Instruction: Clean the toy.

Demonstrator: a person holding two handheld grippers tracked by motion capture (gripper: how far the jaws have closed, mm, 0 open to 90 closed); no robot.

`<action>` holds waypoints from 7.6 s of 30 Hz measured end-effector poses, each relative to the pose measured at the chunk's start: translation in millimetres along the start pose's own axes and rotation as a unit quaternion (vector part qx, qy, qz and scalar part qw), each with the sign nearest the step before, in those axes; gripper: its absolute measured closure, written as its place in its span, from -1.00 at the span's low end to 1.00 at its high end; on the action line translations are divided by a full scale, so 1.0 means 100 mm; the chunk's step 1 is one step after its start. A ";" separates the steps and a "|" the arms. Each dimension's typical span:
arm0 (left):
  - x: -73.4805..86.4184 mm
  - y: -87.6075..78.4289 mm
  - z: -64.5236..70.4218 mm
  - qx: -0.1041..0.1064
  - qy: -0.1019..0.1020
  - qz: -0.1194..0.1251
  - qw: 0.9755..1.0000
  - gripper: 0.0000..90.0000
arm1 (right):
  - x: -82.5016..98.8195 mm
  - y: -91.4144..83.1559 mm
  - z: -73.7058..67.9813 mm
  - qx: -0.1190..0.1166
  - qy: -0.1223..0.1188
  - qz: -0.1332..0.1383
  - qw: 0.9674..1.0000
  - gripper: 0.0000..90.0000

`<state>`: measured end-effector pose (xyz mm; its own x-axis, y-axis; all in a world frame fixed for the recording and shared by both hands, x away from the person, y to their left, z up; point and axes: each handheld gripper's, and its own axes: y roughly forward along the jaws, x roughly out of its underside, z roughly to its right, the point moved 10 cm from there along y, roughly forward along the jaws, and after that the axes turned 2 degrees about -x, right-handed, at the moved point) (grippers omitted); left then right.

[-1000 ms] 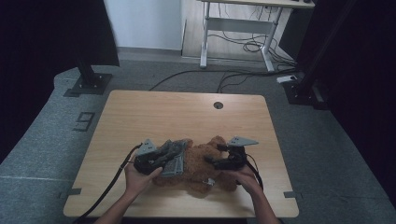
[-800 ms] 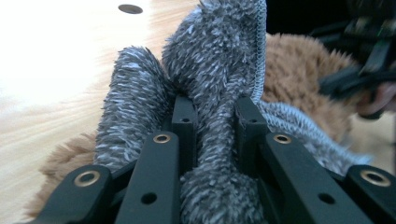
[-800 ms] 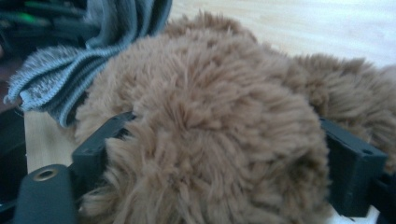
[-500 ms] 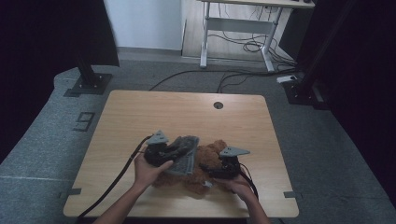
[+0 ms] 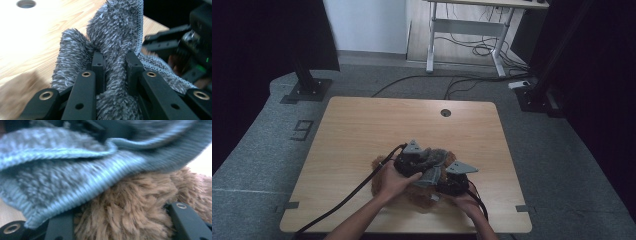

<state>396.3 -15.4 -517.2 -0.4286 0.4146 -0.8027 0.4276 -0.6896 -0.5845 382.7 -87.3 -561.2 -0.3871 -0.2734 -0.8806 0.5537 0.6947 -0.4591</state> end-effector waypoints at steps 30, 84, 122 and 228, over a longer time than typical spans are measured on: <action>1.30 -0.83 -1.22 -0.092 -0.150 -0.007 0.984 0.65 | -0.02 0.03 0.12 0.023 0.012 0.013 1.000 0.06; 0.53 -0.60 -0.48 -0.012 -0.076 0.091 0.993 0.69 | -0.24 -0.13 0.11 -0.044 0.041 0.045 0.997 -0.59; 0.07 -0.30 -0.25 0.005 -0.056 0.040 0.998 0.66 | -0.02 -0.01 -0.03 0.028 -0.063 0.043 0.997 0.20; 0.61 -0.58 -0.29 -0.027 -0.058 0.107 0.992 0.70 | 0.11 0.02 -0.08 -0.032 0.024 -0.047 0.998 -0.65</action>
<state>368.3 67.3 -535.6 -0.4117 0.1886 -0.8916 0.5597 -0.7198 -0.4107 373.8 -83.5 -571.3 -0.4707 -0.3080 -0.8268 0.4654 0.7094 -0.5293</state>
